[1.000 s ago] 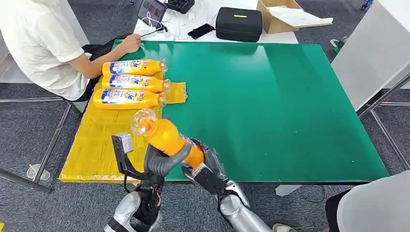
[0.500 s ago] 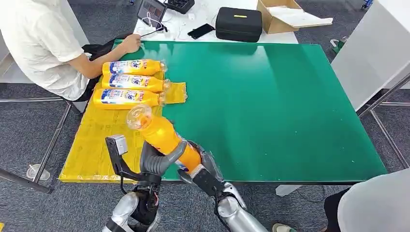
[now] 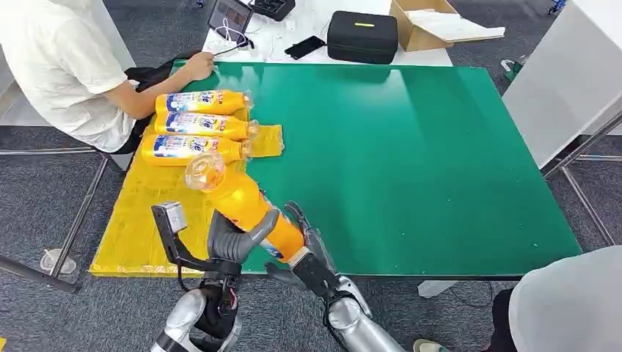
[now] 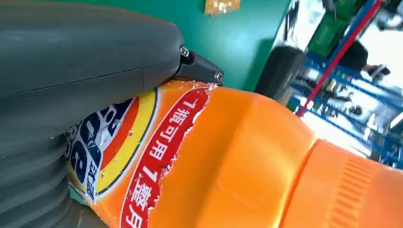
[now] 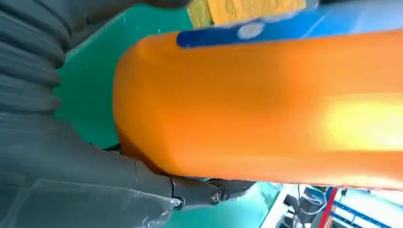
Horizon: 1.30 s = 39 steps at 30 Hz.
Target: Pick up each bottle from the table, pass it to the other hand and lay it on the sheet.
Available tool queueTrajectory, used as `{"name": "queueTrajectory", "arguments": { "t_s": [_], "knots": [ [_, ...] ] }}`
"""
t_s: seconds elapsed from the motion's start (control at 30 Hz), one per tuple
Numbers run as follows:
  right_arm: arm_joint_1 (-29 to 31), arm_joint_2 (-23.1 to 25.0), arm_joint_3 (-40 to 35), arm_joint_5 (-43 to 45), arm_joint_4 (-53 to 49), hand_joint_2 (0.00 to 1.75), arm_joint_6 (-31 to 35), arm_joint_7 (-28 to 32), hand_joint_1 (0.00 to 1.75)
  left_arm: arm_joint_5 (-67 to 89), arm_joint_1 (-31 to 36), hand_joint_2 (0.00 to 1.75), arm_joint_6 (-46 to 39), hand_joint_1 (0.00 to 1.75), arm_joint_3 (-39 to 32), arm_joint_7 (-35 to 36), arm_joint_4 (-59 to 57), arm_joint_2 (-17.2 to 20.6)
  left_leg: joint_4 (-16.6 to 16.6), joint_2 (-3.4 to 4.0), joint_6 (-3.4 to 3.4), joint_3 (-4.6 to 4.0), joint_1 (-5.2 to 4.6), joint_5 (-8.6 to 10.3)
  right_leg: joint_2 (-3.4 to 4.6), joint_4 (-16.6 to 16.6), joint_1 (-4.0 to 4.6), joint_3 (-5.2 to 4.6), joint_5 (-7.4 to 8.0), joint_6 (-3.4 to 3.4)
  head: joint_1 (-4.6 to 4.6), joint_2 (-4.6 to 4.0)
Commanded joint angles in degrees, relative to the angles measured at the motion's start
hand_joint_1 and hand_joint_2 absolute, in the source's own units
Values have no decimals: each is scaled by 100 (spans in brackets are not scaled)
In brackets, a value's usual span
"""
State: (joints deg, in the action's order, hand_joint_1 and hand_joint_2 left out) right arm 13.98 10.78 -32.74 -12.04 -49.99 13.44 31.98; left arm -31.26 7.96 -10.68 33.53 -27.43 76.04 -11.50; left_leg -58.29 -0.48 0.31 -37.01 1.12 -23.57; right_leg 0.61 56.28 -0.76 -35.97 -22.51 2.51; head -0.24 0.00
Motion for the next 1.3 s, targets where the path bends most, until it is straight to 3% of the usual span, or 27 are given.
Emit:
{"name": "queueTrajectory", "arguments": {
  "t_s": [0.03,0.1,0.2,0.23,0.3,0.33,0.43,0.57,0.63,0.67,0.7,0.73,0.8,1.0,1.1,1.13,1.27,1.3],
  "knots": [
    [-148,-242,124,-808,-41,0,1580,6,0,745,-37,175,-466,175,-71,-142,407,316,5,-1,3,23,-3,-7,-8,-2,0,22,-9,-7,0,0],
    [-253,-496,278,-1414,-142,0,2448,-72,0,1146,-155,175,-698,175,-205,-259,520,339,6,-7,4,33,-2,-9,-15,-4,1,35,-13,-9,0,0],
    [-752,-486,2159,-3601,-922,0,2656,-363,0,1888,-329,175,-942,175,-461,-278,771,486,12,-11,7,35,-7,-6,-20,-9,-3,38,-12,-6,-2,0],
    [-963,-234,3076,-4213,-1240,0,2656,-222,0,2541,-380,175,-1313,175,-622,-193,825,566,12,-15,7,29,-7,-4,-22,-9,-4,33,-11,-5,0,0],
    [-1022,-398,3074,-3989,-1244,0,2656,-93,0,2588,-438,175,-1210,175,-797,-164,890,600,4,-14,8,30,-8,-9,-23,-1,-4,34,-16,-6,0,0],
    [-1203,-183,3649,-4079,-1792,0,2656,-42,0,3567,-447,175,-1827,173,-917,-107,805,629,7,-9,5,19,-7,-5,-16,-3,-4,21,-10,-6,2,0],
    [-1462,60,4187,-4280,-2568,0,2656,62,0,4336,-487,175,-2062,166,-1237,17,781,593,5,-9,3,16,-6,-7,-15,2,-3,18,-12,-9,-2,0],
    [-1530,165,4366,-4345,-2793,0,2656,67,0,4458,-460,175,-1953,157,-1365,129,769,550,2,-3,3,1,-6,-5,-9,3,-3,3,-6,-5,0,2],
    [-1471,107,4204,-3972,-2681,0,2656,162,0,5607,-312,175,-2338,152,-1309,302,529,657,2,-6,3,17,-6,-10,-14,4,-2,18,-13,-8,-2,0],
    [-1412,56,4012,-3843,-2559,0,2656,126,0,6143,-193,175,-2269,141,-1302,682,277,706,4,-9,2,8,-4,-4,-15,0,-1,9,-6,-6,0,0],
    [-1412,56,4012,-3843,-2559,0,2656,126,0,6143,-193,175,-2269,112,-1302,682,277,706,4,-8,4,26,-6,-10,-18,2,-2,26,-13,-10,0,0],
    [-1360,28,3826,-3758,-2432,0,2656,92,0,6186,-84,175,-2091,134,-1306,670,37,720,7,-4,3,19,-3,-5,-13,-3,0,20,-6,-8,2,2],
    [-1326,-72,3488,-3606,-2248,0,2656,62,0,6674,39,175,-1958,150,-1167,830,-286,795,10,2,4,35,-4,-7,-8,-6,0,33,-7,-9,0,0],
    [-1318,-77,3437,-3540,-2231,0,2656,60,0,6935,97,175,-1887,154,-1084,935,-402,840,10,4,3,31,-3,-7,-7,-6,1,30,-8,-10,2,0],
    [-1192,-422,2655,-2708,-2105,0,2473,1,0,7491,399,175,-1512,155,-874,1240,-952,953,10,4,3,36,-2,-9,-9,-6,1,35,-10,-10,0,0],
    [-1123,-448,2498,-2268,-2108,175,2177,69,0,7739,639,175,-1366,161,-770,1368,-1351,993,9,1,2,26,-1,-6,-10,-6,2,26,-7,-8,0,0],
    [-934,-318,2315,-679,-2296,175,859,325,0,8517,1588,175,-1291,166,-528,1603,-3042,947,8,-4,2,11,-3,5,-12,-4,-1,13,1,-5,0,2],
    [-913,-296,2297,-687,-2316,175,863,326,0,8515,1631,175,-1275,166,-540,1603,-3076,955,8,-2,4,28,-4,2,-13,-4,0,29,-1,-9,0,0]
  ]
}}
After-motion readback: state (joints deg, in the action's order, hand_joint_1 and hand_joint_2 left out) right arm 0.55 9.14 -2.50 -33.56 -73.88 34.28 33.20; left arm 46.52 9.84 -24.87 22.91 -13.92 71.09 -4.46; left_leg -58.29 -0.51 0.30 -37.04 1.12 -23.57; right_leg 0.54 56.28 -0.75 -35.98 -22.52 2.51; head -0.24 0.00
